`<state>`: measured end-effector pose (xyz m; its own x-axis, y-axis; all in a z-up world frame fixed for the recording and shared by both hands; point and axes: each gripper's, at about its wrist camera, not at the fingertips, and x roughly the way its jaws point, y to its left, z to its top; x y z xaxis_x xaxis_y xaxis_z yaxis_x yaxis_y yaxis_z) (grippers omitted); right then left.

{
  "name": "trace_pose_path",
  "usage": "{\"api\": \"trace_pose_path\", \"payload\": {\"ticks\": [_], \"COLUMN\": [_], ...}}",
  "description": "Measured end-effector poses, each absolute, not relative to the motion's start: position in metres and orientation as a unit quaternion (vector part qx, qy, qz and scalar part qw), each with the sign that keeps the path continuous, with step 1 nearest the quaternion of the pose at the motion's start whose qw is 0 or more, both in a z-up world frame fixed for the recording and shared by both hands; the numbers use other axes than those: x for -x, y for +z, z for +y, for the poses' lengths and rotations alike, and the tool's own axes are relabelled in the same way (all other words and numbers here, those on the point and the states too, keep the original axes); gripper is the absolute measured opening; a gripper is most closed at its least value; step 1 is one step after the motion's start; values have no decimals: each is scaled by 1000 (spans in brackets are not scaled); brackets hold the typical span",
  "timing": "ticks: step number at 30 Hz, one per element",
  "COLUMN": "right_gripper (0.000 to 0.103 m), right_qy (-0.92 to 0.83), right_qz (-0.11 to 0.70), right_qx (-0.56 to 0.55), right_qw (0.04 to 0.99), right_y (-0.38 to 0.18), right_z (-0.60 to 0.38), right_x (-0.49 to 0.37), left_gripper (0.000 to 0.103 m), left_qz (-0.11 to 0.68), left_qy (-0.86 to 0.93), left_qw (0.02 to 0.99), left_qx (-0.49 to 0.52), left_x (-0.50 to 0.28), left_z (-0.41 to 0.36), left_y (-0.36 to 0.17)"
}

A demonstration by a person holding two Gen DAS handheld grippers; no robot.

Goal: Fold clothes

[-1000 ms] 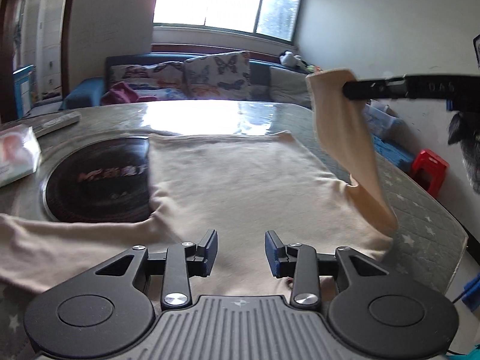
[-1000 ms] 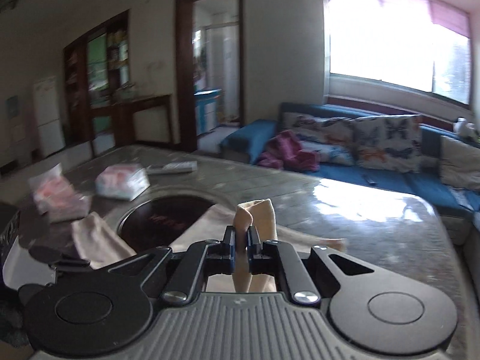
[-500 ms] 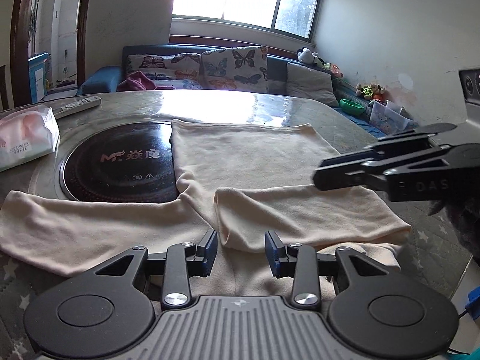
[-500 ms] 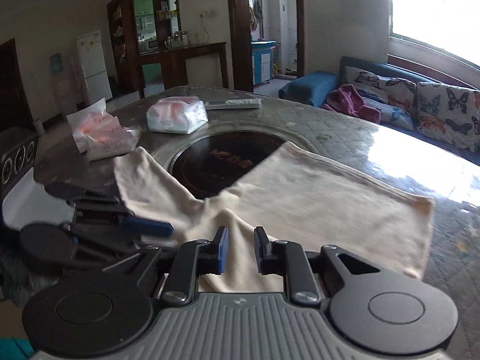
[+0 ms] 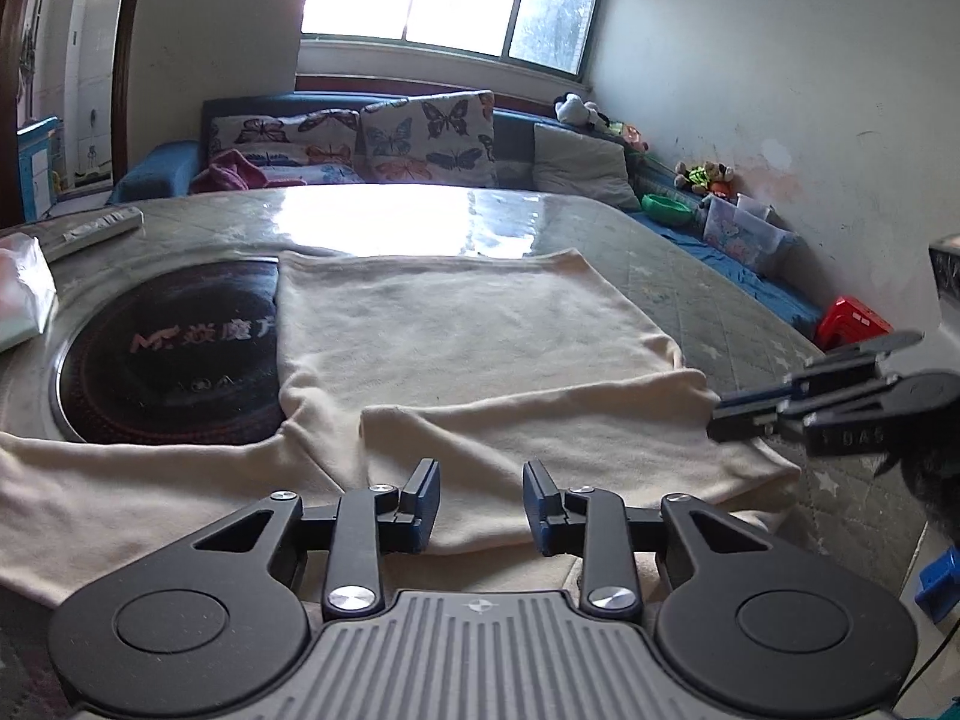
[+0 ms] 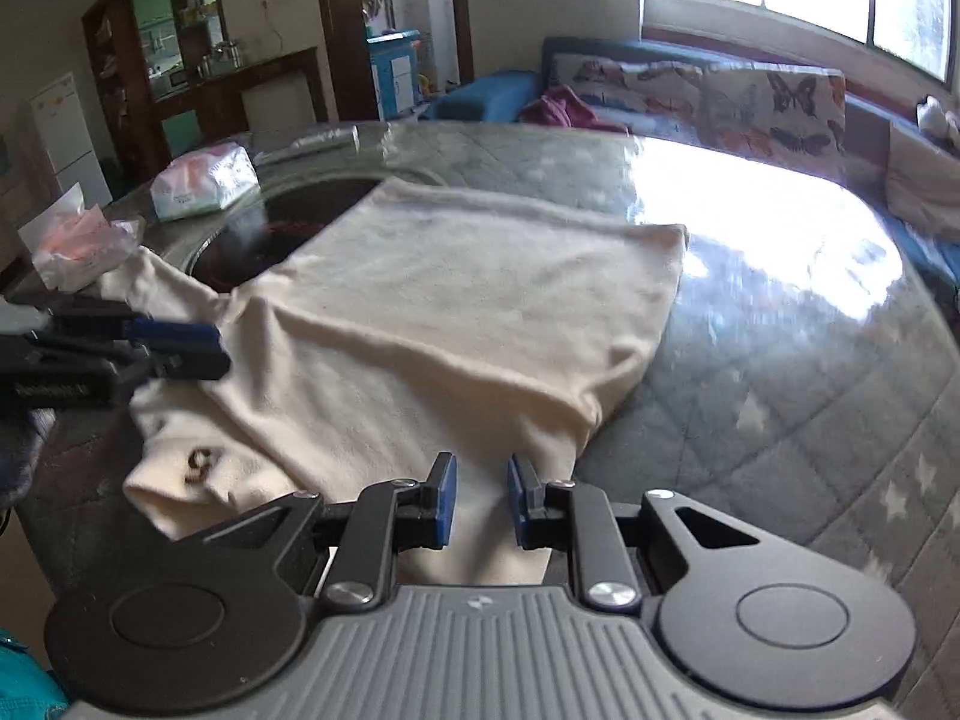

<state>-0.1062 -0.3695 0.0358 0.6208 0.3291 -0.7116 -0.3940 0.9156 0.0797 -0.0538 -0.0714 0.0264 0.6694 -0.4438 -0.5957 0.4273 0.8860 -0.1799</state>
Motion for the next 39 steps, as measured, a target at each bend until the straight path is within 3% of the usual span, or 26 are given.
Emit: {"api": "trace_pose_path", "payload": {"ticks": [18,25,35,39], "right_gripper": [20,20,22,25], "right_qy": [243,332,377,363], "right_qz": [373,364,352,344], "right_qx": [94,129,155,144], "right_qw": [890,861,843,854], "right_y": [35,33,31,43], "right_z": [-330,-271,-237,-249], "right_x": [74,74,88,89], "left_gripper": [27,27,43,42], "left_qz": [336,327,319,327], "left_qy": [-152,-9,173,176], "left_qw": [928,941,925,920], "left_qx": [53,84,117,126], "left_x": [65,69,58,51], "left_z": [-12,50,120,125], "left_y": [32,36,31,25]}}
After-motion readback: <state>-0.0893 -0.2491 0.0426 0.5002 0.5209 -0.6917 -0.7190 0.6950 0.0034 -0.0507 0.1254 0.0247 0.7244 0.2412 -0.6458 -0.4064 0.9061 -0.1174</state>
